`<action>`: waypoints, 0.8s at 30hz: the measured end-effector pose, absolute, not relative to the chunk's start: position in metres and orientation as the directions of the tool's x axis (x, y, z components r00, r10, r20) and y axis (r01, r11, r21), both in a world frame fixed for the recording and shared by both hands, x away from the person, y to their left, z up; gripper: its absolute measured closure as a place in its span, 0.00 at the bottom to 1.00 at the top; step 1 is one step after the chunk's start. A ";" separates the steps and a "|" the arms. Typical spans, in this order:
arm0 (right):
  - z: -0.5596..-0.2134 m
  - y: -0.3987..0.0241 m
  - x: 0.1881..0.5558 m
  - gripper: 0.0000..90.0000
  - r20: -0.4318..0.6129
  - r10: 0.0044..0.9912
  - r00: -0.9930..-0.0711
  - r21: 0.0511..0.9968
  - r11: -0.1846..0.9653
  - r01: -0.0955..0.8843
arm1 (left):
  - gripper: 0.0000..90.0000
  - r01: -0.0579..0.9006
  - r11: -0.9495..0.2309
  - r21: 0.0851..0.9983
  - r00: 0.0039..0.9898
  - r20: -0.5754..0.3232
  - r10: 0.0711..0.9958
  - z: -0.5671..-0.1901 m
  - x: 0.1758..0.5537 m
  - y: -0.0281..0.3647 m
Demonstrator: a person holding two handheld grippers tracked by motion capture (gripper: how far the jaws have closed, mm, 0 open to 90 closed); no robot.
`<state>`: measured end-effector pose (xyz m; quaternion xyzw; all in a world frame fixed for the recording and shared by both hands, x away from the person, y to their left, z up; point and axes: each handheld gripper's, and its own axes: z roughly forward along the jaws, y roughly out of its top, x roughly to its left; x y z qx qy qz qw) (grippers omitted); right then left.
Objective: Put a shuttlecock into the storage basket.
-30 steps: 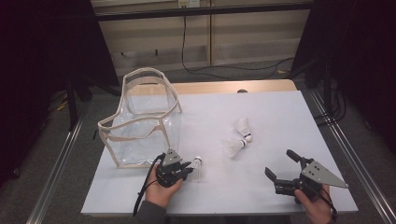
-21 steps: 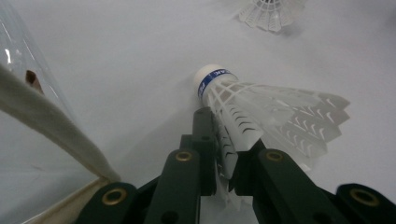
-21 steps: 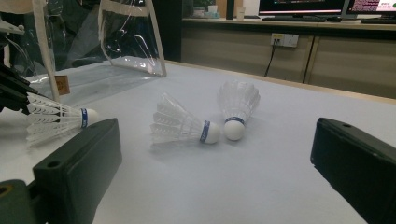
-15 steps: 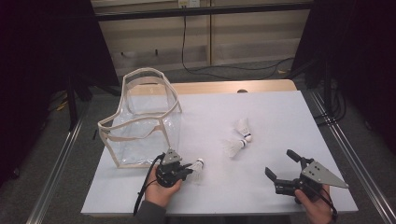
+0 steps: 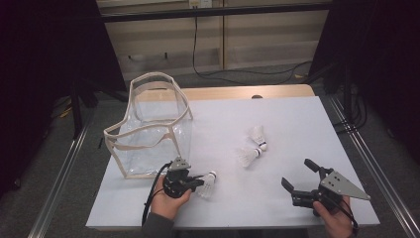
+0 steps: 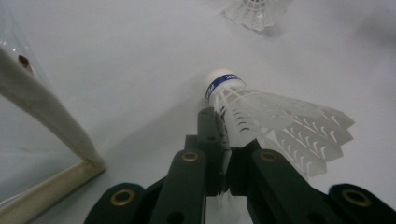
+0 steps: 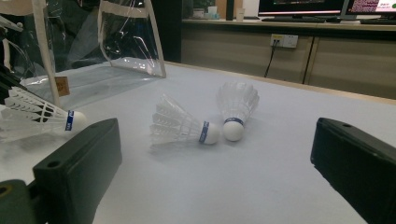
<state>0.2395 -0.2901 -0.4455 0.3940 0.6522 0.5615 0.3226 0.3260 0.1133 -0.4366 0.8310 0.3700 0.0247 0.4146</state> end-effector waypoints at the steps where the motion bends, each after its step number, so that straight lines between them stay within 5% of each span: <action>1: -0.446 -0.290 0.239 0.02 0.022 0.878 -0.479 0.986 0.059 0.153 | 0.97 0.598 -0.384 0.704 0.723 -0.265 0.639 -0.435 0.326 0.113; 24: -0.446 -0.294 0.239 0.02 0.035 0.878 -0.477 0.987 0.044 0.154 | 1.00 0.612 -0.465 0.639 0.755 -0.297 0.585 -0.398 0.339 0.097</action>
